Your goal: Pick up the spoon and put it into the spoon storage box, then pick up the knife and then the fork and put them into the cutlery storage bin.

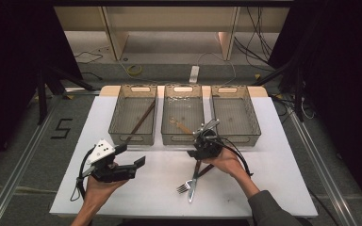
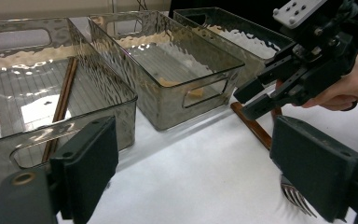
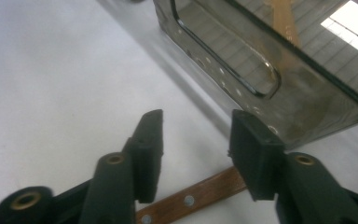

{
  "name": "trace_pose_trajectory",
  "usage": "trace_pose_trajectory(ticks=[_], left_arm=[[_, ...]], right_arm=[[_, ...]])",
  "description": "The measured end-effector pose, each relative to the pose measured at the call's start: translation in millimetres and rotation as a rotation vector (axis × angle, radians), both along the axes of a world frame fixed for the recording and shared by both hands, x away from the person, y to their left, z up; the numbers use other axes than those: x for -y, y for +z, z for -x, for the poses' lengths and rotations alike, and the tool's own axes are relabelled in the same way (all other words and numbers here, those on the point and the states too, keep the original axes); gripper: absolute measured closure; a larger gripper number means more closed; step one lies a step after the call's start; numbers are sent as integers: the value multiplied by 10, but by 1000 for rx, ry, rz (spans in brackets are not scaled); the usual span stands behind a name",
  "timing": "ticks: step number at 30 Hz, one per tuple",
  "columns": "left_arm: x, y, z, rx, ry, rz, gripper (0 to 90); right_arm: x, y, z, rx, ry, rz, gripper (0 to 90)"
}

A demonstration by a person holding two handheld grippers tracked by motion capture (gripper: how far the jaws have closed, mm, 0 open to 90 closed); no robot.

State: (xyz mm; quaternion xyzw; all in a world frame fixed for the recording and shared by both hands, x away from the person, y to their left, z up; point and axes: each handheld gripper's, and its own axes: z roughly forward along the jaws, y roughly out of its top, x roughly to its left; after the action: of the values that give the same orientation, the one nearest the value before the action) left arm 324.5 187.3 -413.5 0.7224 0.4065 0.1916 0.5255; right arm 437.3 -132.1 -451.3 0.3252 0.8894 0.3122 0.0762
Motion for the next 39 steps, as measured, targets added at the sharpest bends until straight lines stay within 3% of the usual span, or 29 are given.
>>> trace_pose_trajectory(ticks=[7,15,22,29,39], left_arm=[[-17,2,22,1,5,1,149],[-17,6,46,3,4,-5,149],[-3,9,49,9,1,-9,149],[-13,6,61,10,-1,-13,149],[-13,9,65,14,0,-13,149]], right_arm=[[-35,-56,-12,14,-2,28,754],[-67,-119,-14,1,7,76,895],[-89,-164,-41,-16,8,91,900],[-80,-204,-70,-23,-7,138,900],[12,-174,-65,-50,-17,176,900]])
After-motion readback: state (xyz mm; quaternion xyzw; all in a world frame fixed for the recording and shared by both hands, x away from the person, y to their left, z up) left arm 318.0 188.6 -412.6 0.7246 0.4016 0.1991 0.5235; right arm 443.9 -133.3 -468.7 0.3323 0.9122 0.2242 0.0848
